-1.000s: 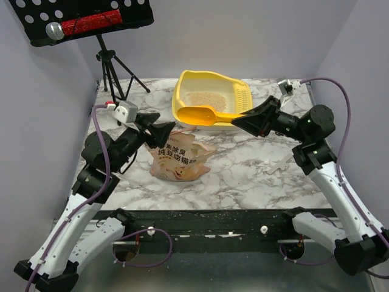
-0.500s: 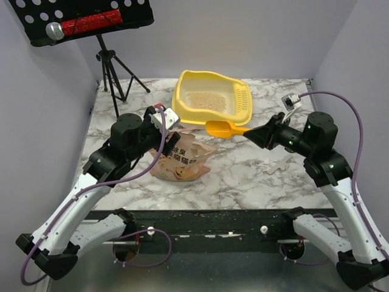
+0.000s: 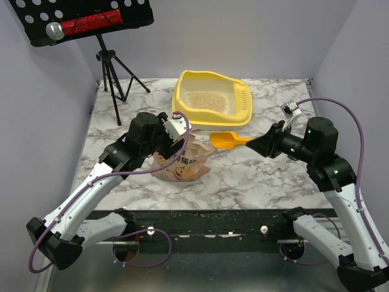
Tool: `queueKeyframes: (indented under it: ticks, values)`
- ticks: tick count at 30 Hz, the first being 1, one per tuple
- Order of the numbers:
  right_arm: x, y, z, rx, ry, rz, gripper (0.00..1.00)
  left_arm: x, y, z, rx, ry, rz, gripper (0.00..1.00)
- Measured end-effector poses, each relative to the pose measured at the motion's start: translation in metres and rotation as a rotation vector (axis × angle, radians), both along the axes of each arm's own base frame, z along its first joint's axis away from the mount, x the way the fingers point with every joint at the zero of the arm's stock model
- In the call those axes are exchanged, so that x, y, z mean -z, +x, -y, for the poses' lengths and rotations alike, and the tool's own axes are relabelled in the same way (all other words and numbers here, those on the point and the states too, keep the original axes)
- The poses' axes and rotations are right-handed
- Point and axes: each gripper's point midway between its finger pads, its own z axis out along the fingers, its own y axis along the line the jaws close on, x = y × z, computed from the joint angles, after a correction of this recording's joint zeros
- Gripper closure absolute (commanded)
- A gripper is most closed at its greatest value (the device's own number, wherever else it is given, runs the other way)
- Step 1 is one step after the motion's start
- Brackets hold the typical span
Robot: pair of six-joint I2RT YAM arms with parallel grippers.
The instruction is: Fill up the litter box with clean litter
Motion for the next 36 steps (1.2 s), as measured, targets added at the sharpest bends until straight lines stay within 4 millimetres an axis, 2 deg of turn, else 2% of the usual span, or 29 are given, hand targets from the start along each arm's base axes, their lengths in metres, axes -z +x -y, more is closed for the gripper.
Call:
queueKeyframes:
  ticks: [1,4,6,7,14,19,24,31,36]
  values:
    - [0.001,0.0,-0.001,-0.004,-0.002,-0.004,0.99,0.003,0.0,-0.001,0.0,0.008,-0.003,0.31]
    - [0.004,0.002,-0.004,-0.02,-0.004,-0.022,0.99,0.008,0.0,-0.002,0.006,0.024,-0.005,0.77]
    - [0.005,0.002,-0.006,-0.034,-0.006,-0.032,0.99,0.009,0.0,-0.002,0.006,0.025,-0.007,0.95]
    - [0.006,0.003,-0.007,-0.041,-0.007,-0.036,0.99,0.01,0.0,-0.002,0.007,0.027,-0.008,1.0]
    - [0.006,0.004,-0.014,-0.092,-0.008,-0.067,0.99,0.02,-0.01,0.001,0.003,0.01,-0.007,1.0]
    - [0.007,0.005,-0.021,-0.125,-0.019,-0.083,0.99,0.017,-0.03,-0.005,0.004,-0.078,0.063,1.0]
    - [0.011,0.003,-0.04,-0.193,-0.046,-0.111,0.99,0.016,-0.043,-0.013,-0.006,-0.134,0.109,1.0]
    - [0.023,-0.002,-0.062,-0.256,-0.089,-0.141,0.99,0.017,-0.05,-0.023,-0.053,-0.19,0.149,1.0]
    - [0.027,0.002,-0.079,-0.283,-0.124,-0.153,0.99,0.02,-0.052,-0.03,-0.092,-0.239,0.184,1.0]
